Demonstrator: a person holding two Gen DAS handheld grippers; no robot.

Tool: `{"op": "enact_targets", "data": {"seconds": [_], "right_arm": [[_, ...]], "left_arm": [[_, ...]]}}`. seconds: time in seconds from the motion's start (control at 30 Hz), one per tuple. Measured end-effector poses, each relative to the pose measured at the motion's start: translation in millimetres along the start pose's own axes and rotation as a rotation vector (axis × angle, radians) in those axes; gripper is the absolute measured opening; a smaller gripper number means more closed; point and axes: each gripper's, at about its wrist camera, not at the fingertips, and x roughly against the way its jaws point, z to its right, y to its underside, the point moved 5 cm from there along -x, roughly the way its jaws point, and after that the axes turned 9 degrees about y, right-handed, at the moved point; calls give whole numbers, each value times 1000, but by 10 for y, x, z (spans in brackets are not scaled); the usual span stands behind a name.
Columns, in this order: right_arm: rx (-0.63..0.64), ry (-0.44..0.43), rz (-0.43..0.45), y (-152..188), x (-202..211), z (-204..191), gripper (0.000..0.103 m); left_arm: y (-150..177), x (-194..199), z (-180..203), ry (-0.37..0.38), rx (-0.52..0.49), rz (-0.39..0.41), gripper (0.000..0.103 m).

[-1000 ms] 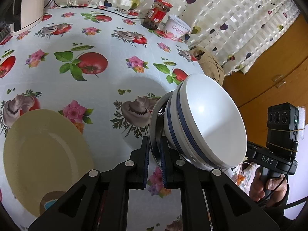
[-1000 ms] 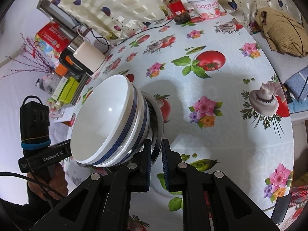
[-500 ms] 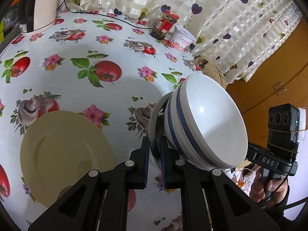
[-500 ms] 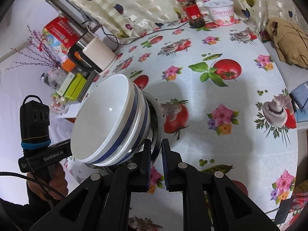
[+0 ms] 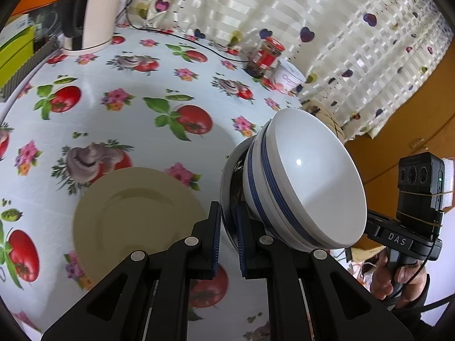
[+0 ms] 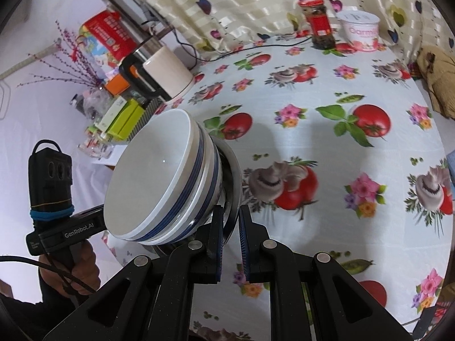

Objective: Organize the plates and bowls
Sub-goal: 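Lift and carry the bowl stack with both grippers toward the beige plates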

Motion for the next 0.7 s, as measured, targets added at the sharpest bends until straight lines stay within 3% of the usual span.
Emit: {"op": "enact_targets", "data": {"seconds": [0.7], "right_arm": [[136, -50, -111, 0, -607, -785, 11]], "left_arm": [[164, 486, -757, -98, 124, 70, 10]]}}
